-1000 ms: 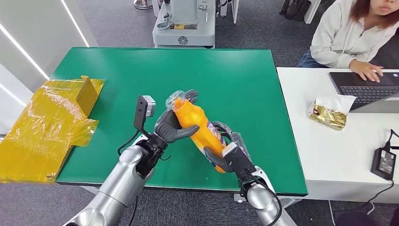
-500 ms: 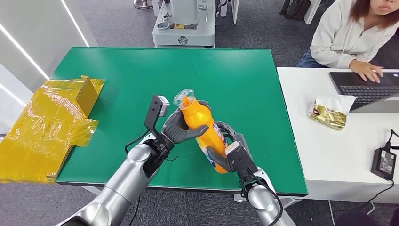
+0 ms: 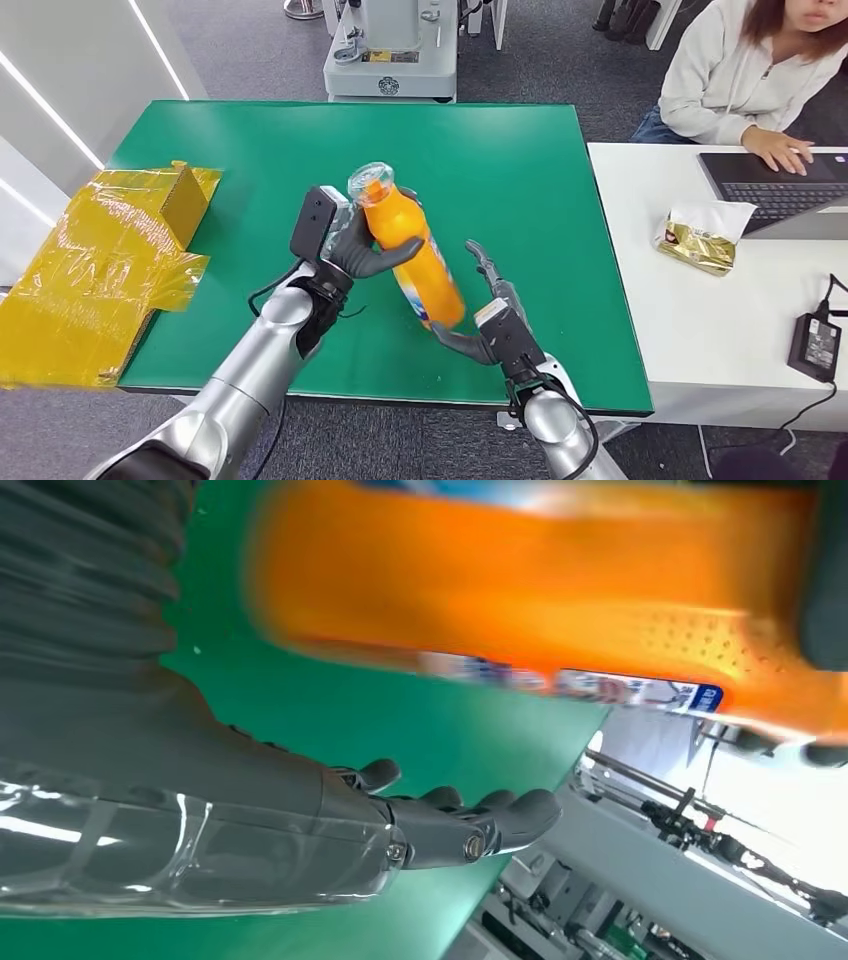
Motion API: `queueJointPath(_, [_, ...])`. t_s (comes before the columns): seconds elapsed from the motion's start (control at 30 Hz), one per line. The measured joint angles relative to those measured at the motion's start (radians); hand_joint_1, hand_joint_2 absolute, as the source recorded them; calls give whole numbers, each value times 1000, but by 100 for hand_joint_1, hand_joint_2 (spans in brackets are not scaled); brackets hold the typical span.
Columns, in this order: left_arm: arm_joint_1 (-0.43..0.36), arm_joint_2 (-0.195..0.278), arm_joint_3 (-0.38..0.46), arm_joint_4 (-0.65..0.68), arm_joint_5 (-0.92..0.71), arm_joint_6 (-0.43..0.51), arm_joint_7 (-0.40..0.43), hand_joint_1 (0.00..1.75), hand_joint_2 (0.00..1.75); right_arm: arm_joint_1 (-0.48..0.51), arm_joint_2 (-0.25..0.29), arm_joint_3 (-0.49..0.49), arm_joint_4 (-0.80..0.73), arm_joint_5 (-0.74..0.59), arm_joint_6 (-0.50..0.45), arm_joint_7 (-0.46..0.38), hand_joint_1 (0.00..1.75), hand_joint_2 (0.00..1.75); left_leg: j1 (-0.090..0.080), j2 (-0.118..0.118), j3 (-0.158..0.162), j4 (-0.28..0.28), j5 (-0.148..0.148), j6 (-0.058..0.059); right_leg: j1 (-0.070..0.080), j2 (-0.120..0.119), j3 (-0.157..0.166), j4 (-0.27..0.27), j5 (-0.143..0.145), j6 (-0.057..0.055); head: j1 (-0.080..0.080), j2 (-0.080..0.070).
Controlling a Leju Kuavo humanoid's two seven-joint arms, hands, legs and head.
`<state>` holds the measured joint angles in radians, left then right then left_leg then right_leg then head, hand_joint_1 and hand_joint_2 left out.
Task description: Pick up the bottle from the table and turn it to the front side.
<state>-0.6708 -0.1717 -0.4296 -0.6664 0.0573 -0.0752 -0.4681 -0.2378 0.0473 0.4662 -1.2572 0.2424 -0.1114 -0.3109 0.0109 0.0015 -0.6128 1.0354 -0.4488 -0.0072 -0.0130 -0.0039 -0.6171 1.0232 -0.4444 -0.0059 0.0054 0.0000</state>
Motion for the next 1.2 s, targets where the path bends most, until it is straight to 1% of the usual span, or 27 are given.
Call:
queueJointPath(0.03, [-14,11,0,-8,-77,69,-15,175,175,6,0,0,-11,2,2,4,0,175,0,0,0,0,0,0,0,0,0,0,0,0,0,0])
queueJointPath(0.07, [-28,21,0,-17,-139,117,-24,175,175,11,0,-1,-22,3,5,9,0,175,0,0,0,0,0,0,0,0,0,0,0,0,0,0])
queueJointPath(0.1, [-40,30,0,-25,-178,139,-26,175,175,15,0,-1,-31,4,8,12,0,175,0,-1,0,0,0,0,0,-1,0,0,0,0,0,0])
queueJointPath(0.2, [-56,44,0,-44,-221,140,-26,175,175,19,0,-2,-49,5,12,17,0,175,0,-1,0,0,0,0,0,-1,0,0,0,0,0,0])
queueJointPath(0.27, [-59,48,0,-50,-265,165,-29,175,175,19,0,-2,-55,5,13,18,0,175,0,0,0,0,0,0,0,0,0,0,0,0,0,0])
queueJointPath(0.33, [-66,54,-4,-53,-372,256,-33,175,175,21,0,-2,-60,6,16,18,0,175,0,0,0,0,0,0,0,0,0,0,0,0,0,0])
queueJointPath(0.4, [-86,68,-20,-53,-557,398,-12,175,175,23,0,-2,-66,10,19,18,0,175,0,0,0,0,0,0,0,0,0,0,0,0,0,0])
queueJointPath(0.43, [-101,78,-35,-51,-682,471,24,175,175,25,0,-2,-70,14,22,17,0,175,0,0,0,0,0,0,0,0,0,0,0,0,0,0])
queueJointPath(0.5, [-139,99,-82,-34,-983,598,152,175,175,29,0,-2,-78,23,30,15,0,175,0,-1,0,0,0,0,0,-1,0,0,0,0,0,0])
queueJointPath(0.53, [-158,110,-109,-18,-1133,637,232,175,175,33,0,-2,-83,30,35,11,0,175,0,-1,0,0,0,0,0,-1,0,0,0,0,0,0])
queueJointPath(0.57, [-176,122,-136,2,-1264,656,310,175,175,37,0,-2,-89,35,41,7,0,175,0,0,0,0,0,-1,0,-1,0,0,0,0,0,0])
queueJointPath(0.63, [-198,145,-183,52,-1459,646,442,175,175,44,0,-2,-97,45,51,0,0,175,0,2,1,-1,0,-1,0,2,1,0,0,0,0,0])
queueJointPath(0.7, [-203,171,-213,109,-1550,612,520,175,175,50,1,-2,-106,54,57,-4,0,175,0,4,2,-1,0,-1,0,5,0,0,0,-1,0,0])
queueJointPath(0.73, [-201,185,-222,135,-1565,595,540,175,175,54,1,-3,-110,57,59,-4,0,175,0,5,2,-1,0,-1,0,5,0,0,1,-1,0,0])
queueJointPath(0.9, [-175,258,-241,236,-1565,535,564,175,175,83,0,-9,-140,68,58,2,0,175,1,5,2,-2,1,-2,0,5,-1,1,0,-2,0,0])
queueJointPath(1.0, [-164,290,-244,276,-1563,512,569,175,175,99,-2,-15,-154,71,56,0,0,175,1,4,1,-2,1,-2,1,5,-1,1,0,-2,0,0])
queueJointPath(1.2, [-139,346,-245,336,-1552,363,580,175,175,151,-6,-29,-186,71,53,-11,0,175,0,5,1,-2,0,-2,1,5,-1,0,0,-2,0,0])
